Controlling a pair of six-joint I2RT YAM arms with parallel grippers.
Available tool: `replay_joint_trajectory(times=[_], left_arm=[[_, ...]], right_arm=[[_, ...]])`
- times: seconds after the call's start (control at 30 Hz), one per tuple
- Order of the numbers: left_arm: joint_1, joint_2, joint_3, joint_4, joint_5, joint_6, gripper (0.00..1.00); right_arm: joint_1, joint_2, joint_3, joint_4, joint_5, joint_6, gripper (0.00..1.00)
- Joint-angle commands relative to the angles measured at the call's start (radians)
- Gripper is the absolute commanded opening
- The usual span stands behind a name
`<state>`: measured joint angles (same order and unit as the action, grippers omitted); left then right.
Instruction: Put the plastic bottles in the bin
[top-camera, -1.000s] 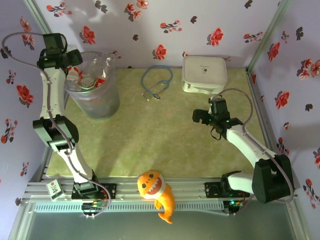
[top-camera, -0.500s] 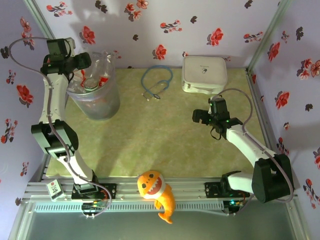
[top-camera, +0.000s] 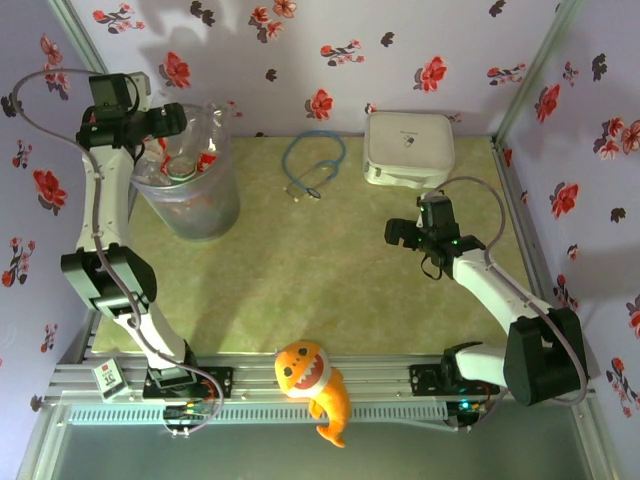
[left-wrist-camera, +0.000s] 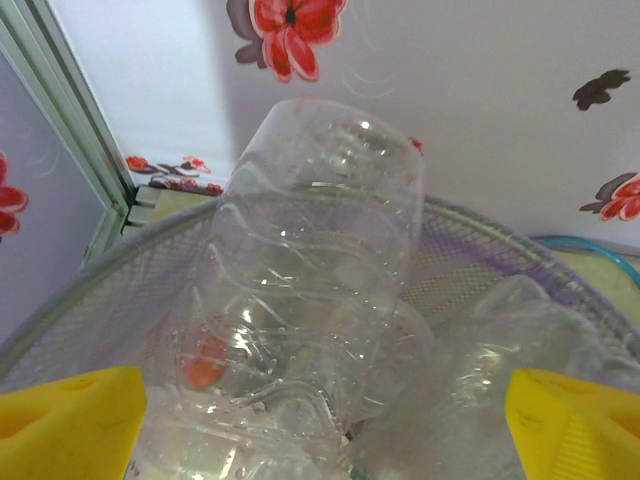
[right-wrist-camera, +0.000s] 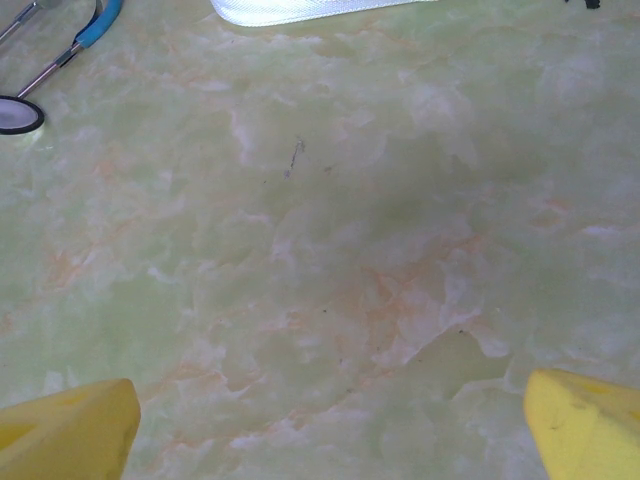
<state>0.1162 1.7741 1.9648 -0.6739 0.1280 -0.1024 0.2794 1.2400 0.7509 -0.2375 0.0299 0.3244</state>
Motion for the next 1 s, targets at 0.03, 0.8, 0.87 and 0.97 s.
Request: replay_joint_trajectory(times=[0.03,0.8,0.87,0.97], left_arm=[[0.002,-0.079,0.04,0.002,0.007,-0.003,0.95],[-0.432,-0.744,-0.795,0.185,-0.454,-0.156,1.0],[-0.493,-0.801,-0.88,0.203,-0.491,-0.156,1.0],[-0.549,-0.855,-0.995,0.21,-0.56,-0.17,1.0]], right_arm=[[-0.003,0.0,-0.01,0.015,-0.001,0.012,0.99],[-0.007,-0.036,0.08,-0.001,0.125,-0.098,0.99],[-0.007,-0.049,0.078,0.01,0.147,-0.125,0.99],[-0.007,-0.064,0.07,0.022,0.191,-0.156,0.99]])
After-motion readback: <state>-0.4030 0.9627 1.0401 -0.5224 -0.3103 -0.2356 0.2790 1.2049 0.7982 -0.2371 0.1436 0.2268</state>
